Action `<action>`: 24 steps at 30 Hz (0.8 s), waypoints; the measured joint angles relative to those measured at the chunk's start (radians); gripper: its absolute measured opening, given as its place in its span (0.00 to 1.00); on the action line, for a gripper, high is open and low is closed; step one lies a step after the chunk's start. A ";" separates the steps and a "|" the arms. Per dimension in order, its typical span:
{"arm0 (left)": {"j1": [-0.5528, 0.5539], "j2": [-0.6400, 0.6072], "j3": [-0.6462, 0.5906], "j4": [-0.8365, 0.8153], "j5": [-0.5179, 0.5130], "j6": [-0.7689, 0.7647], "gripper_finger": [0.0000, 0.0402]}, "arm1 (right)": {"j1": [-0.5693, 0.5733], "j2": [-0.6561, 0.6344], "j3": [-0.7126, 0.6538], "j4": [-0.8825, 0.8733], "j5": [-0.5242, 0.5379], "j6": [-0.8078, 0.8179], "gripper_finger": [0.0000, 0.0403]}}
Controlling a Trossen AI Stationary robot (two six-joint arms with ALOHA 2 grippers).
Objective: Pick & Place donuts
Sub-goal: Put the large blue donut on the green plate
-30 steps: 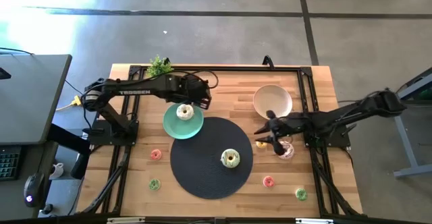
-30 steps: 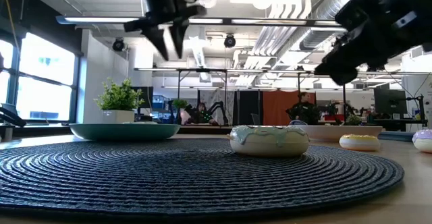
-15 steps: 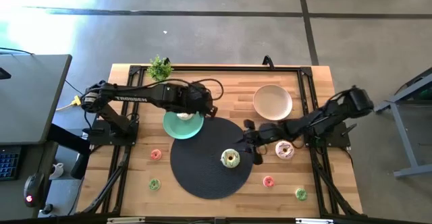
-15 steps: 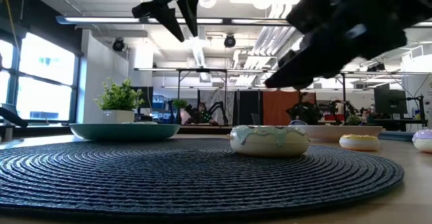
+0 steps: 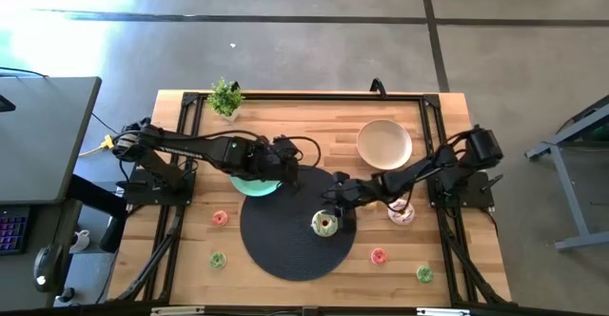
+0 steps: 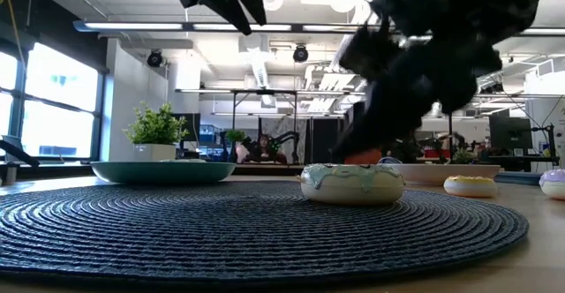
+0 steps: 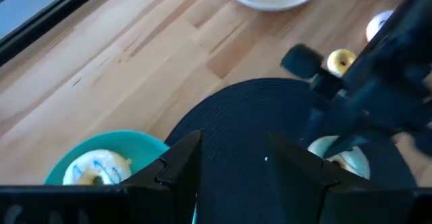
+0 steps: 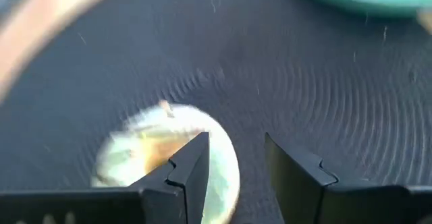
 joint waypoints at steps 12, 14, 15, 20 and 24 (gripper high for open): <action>-0.004 0.000 0.000 0.047 0.075 0.002 0.40 | 0.001 0.048 0.015 -0.003 0.012 0.008 0.23; -0.004 0.000 0.000 0.058 0.075 -0.002 0.40 | 0.001 0.048 0.015 0.002 -0.019 0.010 0.14; -0.004 0.000 0.000 0.058 0.075 -0.012 0.40 | 0.001 0.048 0.015 0.003 -0.026 0.013 0.09; -0.004 0.000 0.000 0.060 0.073 -0.024 0.40 | 0.003 0.033 0.013 0.001 -0.013 -0.018 0.04; -0.004 0.000 0.000 0.060 0.080 -0.028 0.40 | 0.004 -0.027 0.010 -0.023 -0.023 -0.028 0.02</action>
